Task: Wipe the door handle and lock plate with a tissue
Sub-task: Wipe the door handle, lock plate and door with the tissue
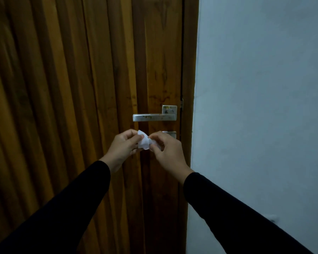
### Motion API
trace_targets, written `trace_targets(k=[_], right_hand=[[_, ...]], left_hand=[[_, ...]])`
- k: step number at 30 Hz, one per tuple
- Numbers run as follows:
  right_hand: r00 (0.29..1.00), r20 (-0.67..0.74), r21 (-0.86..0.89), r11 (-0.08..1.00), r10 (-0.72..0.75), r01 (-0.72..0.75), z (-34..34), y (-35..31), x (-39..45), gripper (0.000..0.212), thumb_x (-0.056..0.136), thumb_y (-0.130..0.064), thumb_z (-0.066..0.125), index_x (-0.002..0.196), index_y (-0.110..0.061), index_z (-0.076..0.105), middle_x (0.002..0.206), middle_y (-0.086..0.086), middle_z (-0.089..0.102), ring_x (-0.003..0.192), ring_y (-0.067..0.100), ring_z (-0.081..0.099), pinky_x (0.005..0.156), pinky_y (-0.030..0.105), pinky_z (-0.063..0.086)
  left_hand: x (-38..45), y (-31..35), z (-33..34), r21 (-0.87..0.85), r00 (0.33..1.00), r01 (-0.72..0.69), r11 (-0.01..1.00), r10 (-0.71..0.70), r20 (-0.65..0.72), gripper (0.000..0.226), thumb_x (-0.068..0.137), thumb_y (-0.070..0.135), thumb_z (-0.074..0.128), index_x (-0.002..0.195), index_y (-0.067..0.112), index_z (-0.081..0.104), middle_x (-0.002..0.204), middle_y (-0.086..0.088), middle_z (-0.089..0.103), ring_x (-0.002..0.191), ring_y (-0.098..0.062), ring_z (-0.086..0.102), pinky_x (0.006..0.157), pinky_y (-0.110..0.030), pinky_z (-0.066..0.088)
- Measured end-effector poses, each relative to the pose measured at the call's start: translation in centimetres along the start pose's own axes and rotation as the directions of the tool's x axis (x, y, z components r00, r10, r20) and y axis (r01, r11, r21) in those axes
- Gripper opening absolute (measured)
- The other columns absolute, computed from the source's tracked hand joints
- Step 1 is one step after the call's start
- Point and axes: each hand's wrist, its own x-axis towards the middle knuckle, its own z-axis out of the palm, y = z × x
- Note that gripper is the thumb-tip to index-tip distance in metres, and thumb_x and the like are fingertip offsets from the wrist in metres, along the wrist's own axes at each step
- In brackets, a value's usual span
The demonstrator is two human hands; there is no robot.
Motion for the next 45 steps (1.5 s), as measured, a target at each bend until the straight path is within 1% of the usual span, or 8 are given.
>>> trace_targets(k=[9, 14, 17, 20, 27, 33, 41, 45], right_hand=[[0.952, -0.206, -0.224, 0.958, -0.225, 0.178, -3.3, -2.9, 5.4, 0.013, 0.082, -0.004, 0.065, 0.094, -0.008, 0.069, 0.089, 0.005, 0.067, 0.080, 0.007, 0.055, 0.069, 0.006, 0.040], [0.900, -0.298, -0.415, 0.892, -0.317, 0.177, -4.8, -2.9, 9.9, 0.015, 0.082, -0.007, 0.066, 0.097, -0.006, 0.070, 0.094, 0.008, 0.066, 0.089, 0.012, 0.051, 0.070, 0.010, 0.032], [0.883, -0.309, -0.505, 0.848, -0.352, 0.162, -5.1, -2.2, 12.1, 0.015, 0.081, -0.009, 0.068, 0.096, -0.005, 0.071, 0.096, 0.009, 0.065, 0.093, 0.019, 0.053, 0.074, 0.019, 0.036], [0.878, -0.272, -0.560, 0.807, -0.394, 0.188, -5.2, -1.7, 13.9, 0.011, 0.081, -0.006, 0.067, 0.090, -0.001, 0.070, 0.093, 0.011, 0.065, 0.089, 0.023, 0.056, 0.072, 0.020, 0.040], [0.845, -0.106, -0.644, 0.683, -0.524, 0.343, -5.9, -0.9, 17.2, 0.015, 0.078, 0.006, 0.065, 0.090, -0.002, 0.070, 0.084, 0.017, 0.063, 0.076, 0.029, 0.058, 0.057, 0.026, 0.044], [0.831, 0.081, -0.712, 0.552, -0.550, 0.434, -5.3, 0.9, 18.7, 0.023, 0.068, 0.003, 0.077, 0.088, -0.004, 0.068, 0.084, 0.016, 0.062, 0.076, 0.028, 0.058, 0.051, 0.026, 0.047], [0.804, 0.203, -0.703, 0.489, -0.559, 0.518, -5.0, 2.0, 17.8, 0.026, 0.081, -0.012, 0.065, 0.105, -0.002, 0.063, 0.104, 0.019, 0.060, 0.095, 0.033, 0.056, 0.061, 0.034, 0.055], [0.814, 0.263, -0.737, 0.437, -0.517, 0.516, -5.8, 2.5, 17.5, 0.034, 0.074, -0.008, 0.075, 0.106, -0.002, 0.065, 0.105, 0.018, 0.061, 0.096, 0.033, 0.058, 0.057, 0.036, 0.057]], left_hand=[[1.5, 4.9, -2.3, -0.107, 0.983, -0.167, 0.980, 0.157, -0.098, 0.016, 0.093, 0.023, 0.055, 0.091, 0.011, 0.064, 0.089, -0.007, 0.072, 0.082, -0.016, 0.069, 0.075, -0.029, 0.053], [4.3, 6.6, -5.4, 0.259, 0.912, -0.268, 0.928, 0.332, -0.243, 0.011, 0.094, 0.028, 0.051, 0.094, 0.023, 0.061, 0.093, 0.004, 0.067, 0.085, -0.007, 0.065, 0.074, -0.024, 0.051], [6.0, 7.6, -7.0, 0.525, 0.861, -0.298, 0.797, 0.462, -0.213, 0.012, 0.094, 0.028, 0.052, 0.104, 0.024, 0.058, 0.099, 0.007, 0.061, 0.087, -0.004, 0.057, 0.069, -0.019, 0.045], [7.7, 8.5, -8.2, 0.728, 0.815, -0.299, 0.617, 0.562, -0.140, 0.025, 0.094, 0.025, 0.051, 0.119, 0.022, 0.053, 0.121, 0.002, 0.053, 0.111, -0.012, 0.051, 0.090, -0.028, 0.044], [10.5, 8.3, -9.7, 0.955, 0.838, -0.135, 0.265, 0.545, -0.033, 0.063, 0.090, 0.021, 0.055, 0.144, 0.026, 0.025, 0.156, 0.001, 0.009, 0.140, -0.022, 0.019, 0.108, -0.049, 0.026], [11.8, 5.8, -10.2, 0.956, 0.850, -0.082, 0.281, 0.520, -0.080, 0.081, 0.089, 0.015, 0.056, 0.149, 0.025, 0.003, 0.158, -0.005, 0.001, 0.140, -0.025, 0.021, 0.110, -0.047, 0.025], [12.7, 4.7, -10.2, 0.958, 0.835, -0.081, 0.276, 0.543, -0.085, 0.087, 0.088, 0.010, 0.054, 0.148, 0.028, -0.006, 0.158, -0.002, -0.007, 0.141, -0.023, 0.018, 0.113, -0.047, 0.016], [12.8, 4.7, -10.0, 0.955, 0.845, -0.070, 0.289, 0.526, -0.097, 0.089, 0.088, 0.007, 0.054, 0.148, 0.028, -0.009, 0.158, -0.001, -0.010, 0.143, -0.023, 0.011, 0.114, -0.047, 0.012]])
